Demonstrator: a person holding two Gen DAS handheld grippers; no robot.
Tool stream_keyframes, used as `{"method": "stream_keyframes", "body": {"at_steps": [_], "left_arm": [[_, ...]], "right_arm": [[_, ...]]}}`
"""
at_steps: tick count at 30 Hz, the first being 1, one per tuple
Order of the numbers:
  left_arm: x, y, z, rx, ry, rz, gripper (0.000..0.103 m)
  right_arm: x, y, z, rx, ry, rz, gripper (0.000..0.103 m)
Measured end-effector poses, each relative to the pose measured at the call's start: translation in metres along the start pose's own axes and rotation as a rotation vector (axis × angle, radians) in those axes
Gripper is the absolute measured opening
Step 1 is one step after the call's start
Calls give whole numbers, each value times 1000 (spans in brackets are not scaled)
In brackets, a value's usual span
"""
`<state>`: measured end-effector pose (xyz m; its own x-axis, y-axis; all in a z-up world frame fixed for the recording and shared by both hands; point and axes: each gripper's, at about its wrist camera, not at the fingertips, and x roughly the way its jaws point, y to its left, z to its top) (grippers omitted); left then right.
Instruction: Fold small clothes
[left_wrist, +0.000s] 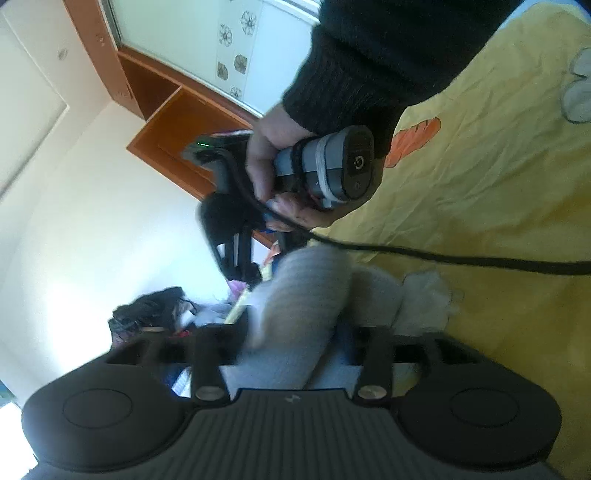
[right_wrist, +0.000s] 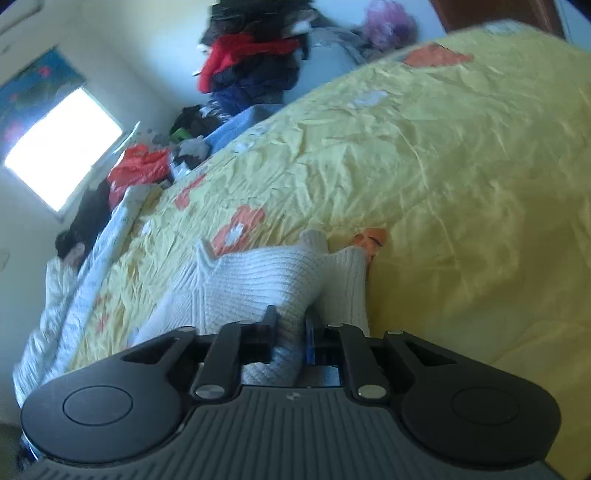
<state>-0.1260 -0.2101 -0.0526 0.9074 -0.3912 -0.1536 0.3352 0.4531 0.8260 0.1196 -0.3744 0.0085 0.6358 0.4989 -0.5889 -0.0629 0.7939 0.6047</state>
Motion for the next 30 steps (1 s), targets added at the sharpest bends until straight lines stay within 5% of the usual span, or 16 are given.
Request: {"method": "stream_keyframes", "body": {"at_steps": [1, 2, 4, 7, 12, 19, 20, 22, 25, 30], "left_arm": [[-14, 3, -4, -1, -21, 11, 94], [-26, 9, -12, -7, -45, 18, 98], [-45, 25, -29, -27, -55, 17, 99], [-59, 44, -58, -87, 53, 20, 99], [-52, 75, -88, -213, 199, 60, 98], [-43, 109, -85, -436, 196, 23, 96], [-39, 110, -86, -450, 205, 21, 92], [-25, 106, -87, -468, 264, 17, 58], [-22, 114, -92, -543, 295, -21, 35], [-27, 108, -90, -480, 264, -11, 29]], "right_arm": [[0, -4, 0, 27, 1, 13, 31], [-2, -5, 0, 50, 5, 27, 33], [-11, -7, -4, 74, 9, 51, 44], [-22, 3, -10, 27, 16, 71, 55], [-15, 18, -11, -57, 64, 19, 54], [-6, 21, -11, -76, 76, 2, 53], [-6, 20, -12, -80, 71, 2, 52], [-5, 22, -14, -101, 72, 3, 28], [-14, 29, -9, -113, 52, 16, 15], [-38, 37, -3, -195, -4, -17, 12]]}}
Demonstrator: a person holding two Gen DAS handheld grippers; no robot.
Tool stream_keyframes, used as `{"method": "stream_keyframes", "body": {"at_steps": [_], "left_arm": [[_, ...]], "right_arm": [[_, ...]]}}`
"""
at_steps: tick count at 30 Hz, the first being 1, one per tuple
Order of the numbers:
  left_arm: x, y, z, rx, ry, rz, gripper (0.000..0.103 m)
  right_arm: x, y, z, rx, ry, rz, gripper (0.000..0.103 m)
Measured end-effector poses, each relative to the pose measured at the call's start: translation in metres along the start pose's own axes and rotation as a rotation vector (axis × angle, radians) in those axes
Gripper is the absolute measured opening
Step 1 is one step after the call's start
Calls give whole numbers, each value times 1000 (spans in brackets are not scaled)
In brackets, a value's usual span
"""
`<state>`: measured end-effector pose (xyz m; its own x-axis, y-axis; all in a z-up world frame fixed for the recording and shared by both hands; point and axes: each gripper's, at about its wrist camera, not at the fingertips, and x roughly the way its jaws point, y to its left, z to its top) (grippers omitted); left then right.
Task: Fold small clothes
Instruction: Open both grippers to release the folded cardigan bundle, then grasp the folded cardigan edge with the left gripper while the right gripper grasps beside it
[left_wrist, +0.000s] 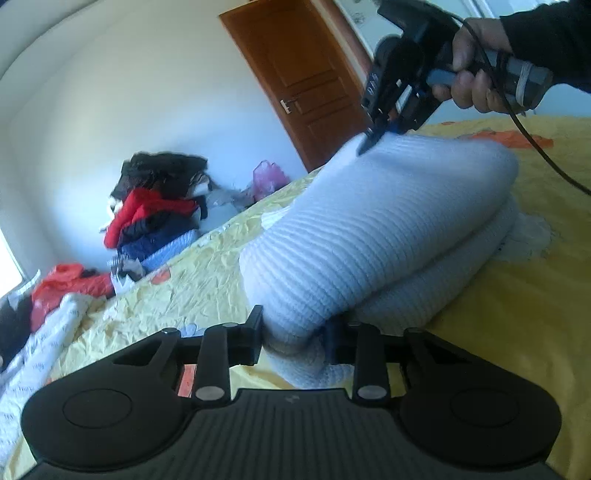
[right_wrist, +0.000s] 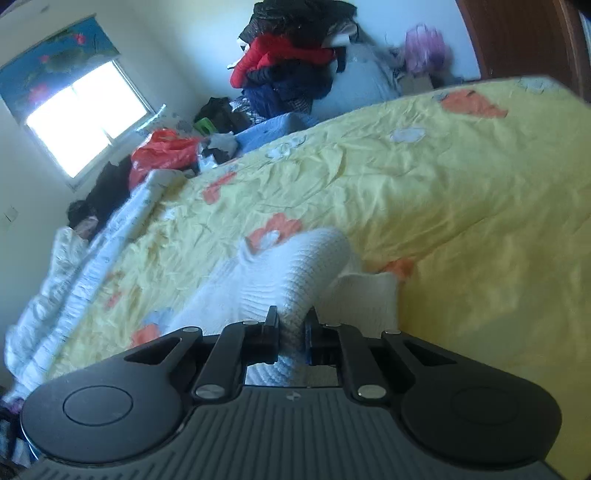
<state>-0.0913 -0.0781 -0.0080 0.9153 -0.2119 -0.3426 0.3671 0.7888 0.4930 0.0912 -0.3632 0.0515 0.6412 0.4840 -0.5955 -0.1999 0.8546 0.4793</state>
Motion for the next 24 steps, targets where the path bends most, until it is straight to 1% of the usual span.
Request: {"method": "stream_keyframes", "body": {"at_steps": [1, 2, 3, 4, 5, 6, 8, 9, 10, 11, 12, 13, 14, 15, 17, 19, 20, 21, 22, 23, 24], "left_arm": [[6, -6, 0, 27, -6, 1, 28], [7, -13, -1, 59, -20, 9, 28], [10, -20, -4, 94, -20, 30, 28], [13, -24, -5, 110, -16, 35, 28], [12, -24, -5, 116, -18, 38, 29], [10, -22, -4, 112, -20, 36, 30], [5, -12, -2, 78, -20, 1, 33], [0, -5, -1, 54, -18, -28, 37], [-6, 3, 0, 31, -19, -62, 47], [-11, 10, 0, 21, -23, -88, 56], [-18, 20, -1, 15, -35, -116, 77], [-25, 29, -3, 4, -52, -135, 91], [-30, 41, -5, -13, -67, -151, 93], [-31, 51, -7, -36, -64, -163, 93], [-21, 79, -6, -158, -4, -198, 93], [8, 117, -5, -399, 96, -233, 92], [22, 133, -6, -527, 141, -254, 92], [40, 150, -10, -686, 184, -297, 92], [60, 164, -18, -843, 221, -373, 92], [79, 170, -25, -964, 256, -447, 92], [94, 172, -30, -1040, 280, -499, 92]], "right_arm": [[12, -17, -7, 37, 46, -42, 11], [22, -31, -14, 71, 68, -56, 10], [21, -42, -22, 118, 29, -10, 11], [19, -47, -23, 162, 16, 10, 11], [18, -47, -24, 178, 7, 10, 12], [17, -43, -25, 169, 3, -7, 19], [14, -36, -23, 158, -4, -14, 29], [11, -34, -22, 167, -4, -7, 40], [4, -32, -19, 182, -11, 1, 53], [-4, -30, -17, 192, -34, -1, 62], [-11, -29, -15, 195, -64, -4, 82], [-20, -30, -14, 196, -100, -2, 93], [-26, -32, -15, 202, -122, 4, 93], [-29, -36, -14, 212, -126, 6, 92], [-27, -45, -17, 221, -89, -16, 92], [-20, -54, -23, 230, -47, -48, 91], [-15, -58, -27, 244, -22, -47, 91], [-10, -61, -32, 262, 2, -34, 91], [-6, -63, -36, 280, 22, -13, 91], [-2, -64, -40, 295, 35, 17, 91], [2, -66, -42, 314, 49, 56, 92]]}}
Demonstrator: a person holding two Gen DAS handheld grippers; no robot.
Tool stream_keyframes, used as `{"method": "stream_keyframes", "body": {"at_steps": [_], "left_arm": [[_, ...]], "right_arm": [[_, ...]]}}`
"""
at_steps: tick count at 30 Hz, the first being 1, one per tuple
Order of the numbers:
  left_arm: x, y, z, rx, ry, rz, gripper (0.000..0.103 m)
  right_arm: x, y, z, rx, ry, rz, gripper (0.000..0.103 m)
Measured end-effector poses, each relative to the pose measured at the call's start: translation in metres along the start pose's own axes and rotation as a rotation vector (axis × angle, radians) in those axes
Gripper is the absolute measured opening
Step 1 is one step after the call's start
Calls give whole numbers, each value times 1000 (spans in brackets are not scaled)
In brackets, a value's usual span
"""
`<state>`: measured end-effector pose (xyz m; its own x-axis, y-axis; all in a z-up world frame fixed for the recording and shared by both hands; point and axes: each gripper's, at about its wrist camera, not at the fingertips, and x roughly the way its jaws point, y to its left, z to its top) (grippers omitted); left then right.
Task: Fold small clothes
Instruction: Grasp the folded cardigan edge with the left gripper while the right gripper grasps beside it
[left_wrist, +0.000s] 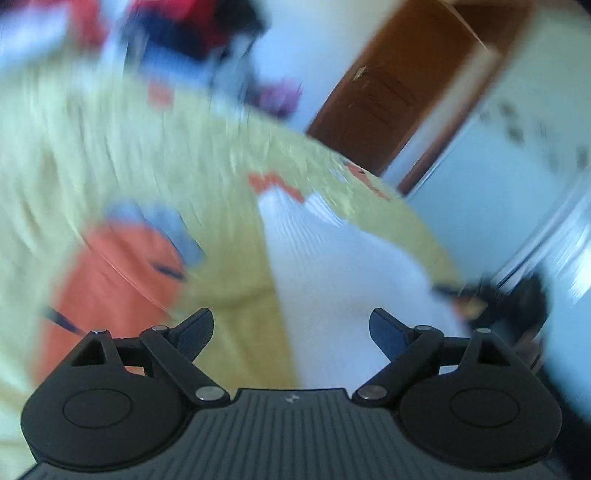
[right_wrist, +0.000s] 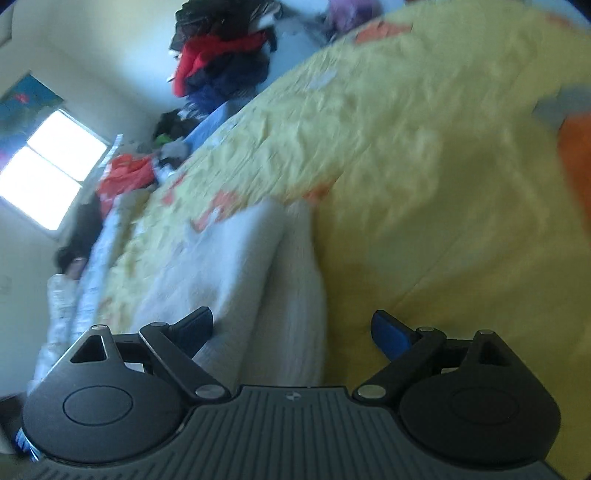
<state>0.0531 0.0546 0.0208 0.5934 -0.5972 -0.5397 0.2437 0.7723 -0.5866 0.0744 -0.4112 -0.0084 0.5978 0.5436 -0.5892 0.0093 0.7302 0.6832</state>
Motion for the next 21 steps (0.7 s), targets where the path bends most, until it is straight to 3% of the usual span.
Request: {"method": "stream_keyframes", "body": {"at_steps": [2, 4, 6, 7, 8, 9, 11, 13, 17, 21], "left_arm": [[30, 8, 8, -74, 67, -78, 92], [58, 9, 11, -109, 125, -96, 92], [86, 12, 14, -173, 176, -145, 92], [93, 9, 16, -184, 178, -160, 91], [97, 3, 17, -171, 171, -140, 91], [99, -6, 17, -148, 165, -107, 85], [98, -16, 17, -100, 158, -62, 73], [86, -20, 19, -52, 137, -48, 54], [52, -29, 39, 24, 87, -5, 50], [30, -14, 67, 37, 53, 83, 51]], "right_arm": [[8, -4, -1, 41, 44, 82, 94], [17, -2, -2, 48, 91, 137, 98], [23, 4, -2, 26, 113, 149, 98], [25, 8, -2, 19, 120, 153, 93], [27, 12, -3, 12, 117, 152, 88], [29, 18, -5, -14, 116, 120, 73], [29, 30, -10, -91, 110, 74, 66], [24, 40, -12, -119, 91, 76, 56], [17, 67, -11, -165, 58, 131, 52], [46, 96, -5, -177, 72, 189, 51]]}}
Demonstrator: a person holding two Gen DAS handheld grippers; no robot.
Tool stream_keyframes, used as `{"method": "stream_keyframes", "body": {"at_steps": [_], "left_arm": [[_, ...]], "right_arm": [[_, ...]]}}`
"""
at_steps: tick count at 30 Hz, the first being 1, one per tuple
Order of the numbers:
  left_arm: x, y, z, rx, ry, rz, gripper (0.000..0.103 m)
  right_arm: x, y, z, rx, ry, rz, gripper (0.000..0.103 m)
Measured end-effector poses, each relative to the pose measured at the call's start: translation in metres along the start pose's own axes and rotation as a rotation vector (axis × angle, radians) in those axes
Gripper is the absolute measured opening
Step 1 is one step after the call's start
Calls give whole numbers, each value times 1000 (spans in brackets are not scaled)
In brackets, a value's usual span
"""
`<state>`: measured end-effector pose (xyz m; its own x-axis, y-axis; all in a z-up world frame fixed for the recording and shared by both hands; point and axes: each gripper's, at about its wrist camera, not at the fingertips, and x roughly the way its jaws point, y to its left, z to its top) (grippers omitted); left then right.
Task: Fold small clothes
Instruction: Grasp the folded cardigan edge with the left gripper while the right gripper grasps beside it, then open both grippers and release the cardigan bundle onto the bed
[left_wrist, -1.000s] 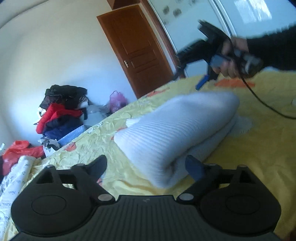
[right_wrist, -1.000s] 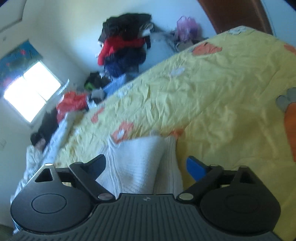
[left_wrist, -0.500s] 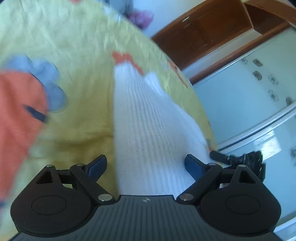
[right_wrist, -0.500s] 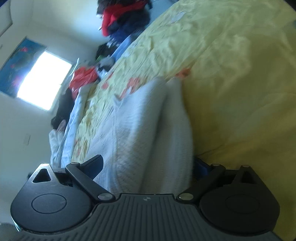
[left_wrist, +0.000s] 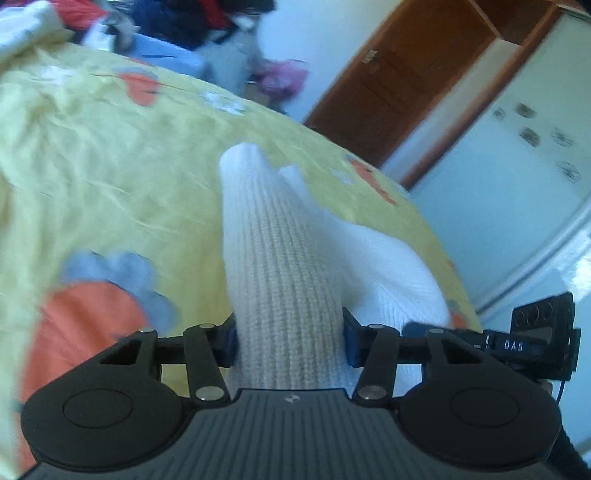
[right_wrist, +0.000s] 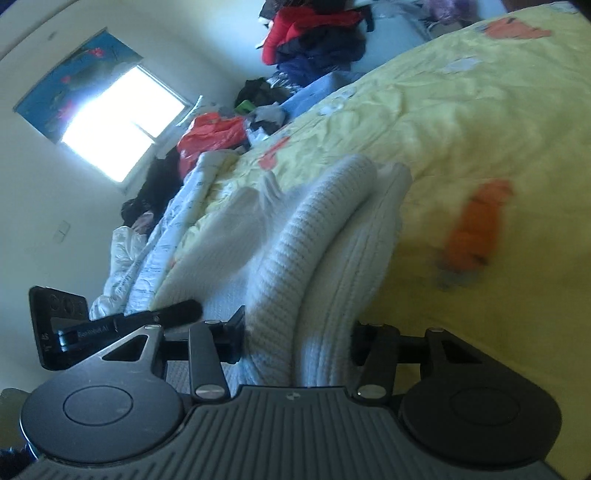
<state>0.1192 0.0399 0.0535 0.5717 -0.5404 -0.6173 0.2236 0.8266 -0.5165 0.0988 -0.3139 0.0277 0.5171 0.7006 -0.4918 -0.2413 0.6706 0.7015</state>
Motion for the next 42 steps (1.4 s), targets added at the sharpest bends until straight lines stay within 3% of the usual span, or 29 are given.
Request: {"method": "stream_keyframes", "body": {"at_steps": [3, 5, 6, 8, 10, 13, 17, 19, 20, 22, 23, 26, 28, 30, 32, 35, 38, 40, 42], "left_arm": [[10, 26, 4, -32, 45, 57, 56], [19, 45, -3, -98, 66, 53, 66], [15, 54, -7, -146, 57, 25, 67], [-2, 63, -16, -194, 27, -34, 70], [-21, 70, -27, -216, -6, -113, 86], [-36, 82, -51, -271, -24, -214, 87], [-23, 78, -70, -244, 51, -216, 88], [-10, 72, -75, -237, 83, -212, 87], [-10, 65, -75, -206, 70, -184, 85], [-16, 52, -73, -141, 73, -117, 62], [-22, 49, -71, -118, 66, -112, 58], [-29, 44, -66, -53, 78, -95, 55], [-19, 40, -73, 4, 98, -49, 58], [-19, 37, -79, 27, 62, -26, 60], [-27, 36, -80, 11, 46, -18, 65], [-51, 33, -83, 44, 4, 11, 68], [-86, 13, -90, 173, -121, 101, 68], [-99, -8, -93, 302, -210, 193, 76], [-96, -28, -94, 402, -263, 232, 80]], "right_arm": [[36, -4, 6, 34, 9, -15, 51], [52, -17, 3, 67, 18, -57, 67], [54, -23, 1, 109, 17, -50, 76], [44, -24, -5, 156, 8, -37, 79], [24, -22, -12, 156, -9, -47, 89], [-10, -25, -26, 170, -63, -2, 99], [-8, -19, -43, 128, 26, -23, 96], [8, -11, -50, 96, 78, -35, 83], [12, -5, -53, 65, 78, -32, 77], [16, 10, -54, 1, 91, -68, 65], [12, 16, -53, -36, 91, -64, 61], [-9, 26, -52, -96, 82, -33, 52], [-3, 15, -58, -115, 111, -73, 50], [0, -4, -60, -31, 91, -23, 56], [-2, -13, -61, 48, 84, -14, 70], [-10, -7, -55, 38, 58, -39, 77], [-31, 3, -37, 13, -69, -98, 79], [-44, 4, -20, 26, -182, -145, 78], [-39, 4, -2, 63, -217, -138, 77]]}}
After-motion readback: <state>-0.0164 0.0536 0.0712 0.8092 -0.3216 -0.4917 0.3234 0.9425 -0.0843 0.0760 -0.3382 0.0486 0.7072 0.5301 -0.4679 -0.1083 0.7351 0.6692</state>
